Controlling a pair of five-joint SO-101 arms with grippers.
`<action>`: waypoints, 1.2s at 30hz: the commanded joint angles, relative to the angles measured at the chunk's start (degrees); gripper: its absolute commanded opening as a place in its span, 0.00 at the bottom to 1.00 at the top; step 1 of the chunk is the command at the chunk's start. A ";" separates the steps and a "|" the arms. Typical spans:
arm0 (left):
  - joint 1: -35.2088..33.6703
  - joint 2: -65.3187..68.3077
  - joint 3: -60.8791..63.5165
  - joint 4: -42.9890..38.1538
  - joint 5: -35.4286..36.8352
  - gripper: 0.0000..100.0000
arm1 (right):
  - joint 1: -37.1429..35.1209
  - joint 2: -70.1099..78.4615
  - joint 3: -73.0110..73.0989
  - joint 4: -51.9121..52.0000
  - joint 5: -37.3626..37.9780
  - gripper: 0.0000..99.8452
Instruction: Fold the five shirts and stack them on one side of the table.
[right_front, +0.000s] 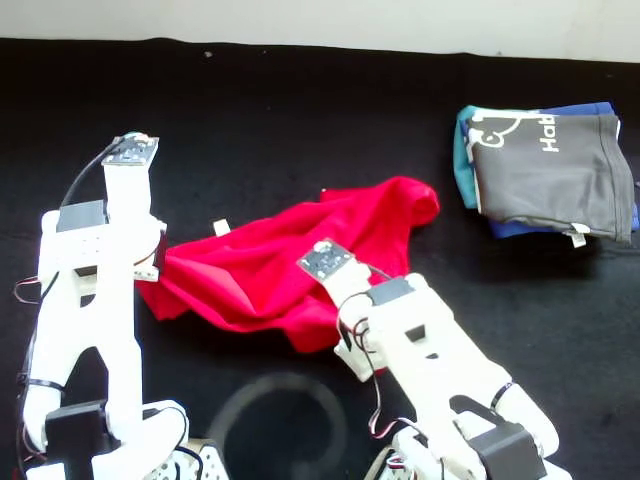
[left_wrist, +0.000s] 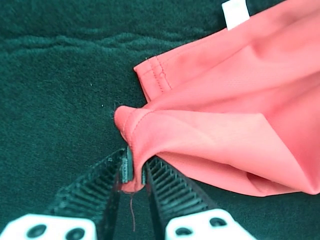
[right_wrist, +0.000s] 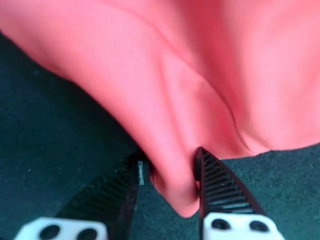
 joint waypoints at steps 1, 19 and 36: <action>0.75 -0.57 -0.31 -0.26 0.26 0.01 | -0.22 -1.10 1.27 -2.86 -0.44 0.15; 1.10 -4.00 -1.10 10.55 0.18 0.01 | 17.45 -14.90 -25.71 14.20 2.46 0.01; 12.18 -21.23 -14.11 27.08 0.35 0.01 | 27.21 -29.32 -50.42 19.91 4.22 0.01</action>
